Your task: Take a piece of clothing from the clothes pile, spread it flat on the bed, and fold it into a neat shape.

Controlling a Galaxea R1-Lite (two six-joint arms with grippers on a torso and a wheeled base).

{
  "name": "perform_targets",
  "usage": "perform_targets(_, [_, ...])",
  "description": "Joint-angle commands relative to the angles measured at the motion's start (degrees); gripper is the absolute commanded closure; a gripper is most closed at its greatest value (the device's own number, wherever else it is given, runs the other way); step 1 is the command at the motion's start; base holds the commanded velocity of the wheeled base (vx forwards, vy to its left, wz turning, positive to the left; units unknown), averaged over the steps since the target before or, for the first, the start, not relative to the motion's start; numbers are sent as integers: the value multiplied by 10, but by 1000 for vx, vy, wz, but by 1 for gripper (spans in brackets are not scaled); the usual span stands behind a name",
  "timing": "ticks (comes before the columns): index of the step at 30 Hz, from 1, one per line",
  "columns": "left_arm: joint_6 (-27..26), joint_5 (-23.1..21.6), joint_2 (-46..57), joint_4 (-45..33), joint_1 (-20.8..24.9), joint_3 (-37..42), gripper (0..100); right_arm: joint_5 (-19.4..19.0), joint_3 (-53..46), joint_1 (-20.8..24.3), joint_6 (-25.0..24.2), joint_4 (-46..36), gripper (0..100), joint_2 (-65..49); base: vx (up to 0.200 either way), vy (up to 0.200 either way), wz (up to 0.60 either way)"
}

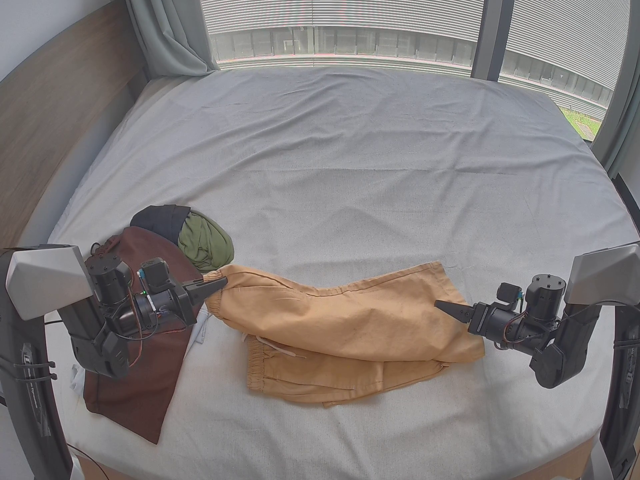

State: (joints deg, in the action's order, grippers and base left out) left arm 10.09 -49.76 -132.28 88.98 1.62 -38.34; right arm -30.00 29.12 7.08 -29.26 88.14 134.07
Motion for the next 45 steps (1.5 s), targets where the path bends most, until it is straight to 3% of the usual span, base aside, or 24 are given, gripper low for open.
perform_targets(1, [1,1,-1,1,-1,-4,100,-1,-1,-1,1,0,100,2,0,0,0])
perform_targets(7, [17,5,0,1,-4,-12,100,-1,-3,-2,2,0,100,4,0,0,0])
perform_targets(12, [58,51,-1,1,-2,-31,100,-4,-27,-1,8,1,100,-6,0,0,0])
perform_targets(15, [70,57,-1,1,-1,-32,100,-8,-48,0,22,0,100,-14,0,0,0])
perform_targets(24, [63,57,-7,1,0,-28,100,-53,-117,12,86,0,100,-12,0,0,0])
perform_targets(35, [29,54,-28,1,-7,-25,100,-54,-173,63,109,0,100,1,0,0,0])
perform_targets(45, [20,53,-35,1,-10,-25,100,-53,-187,74,141,0,100,40,0,0,0])
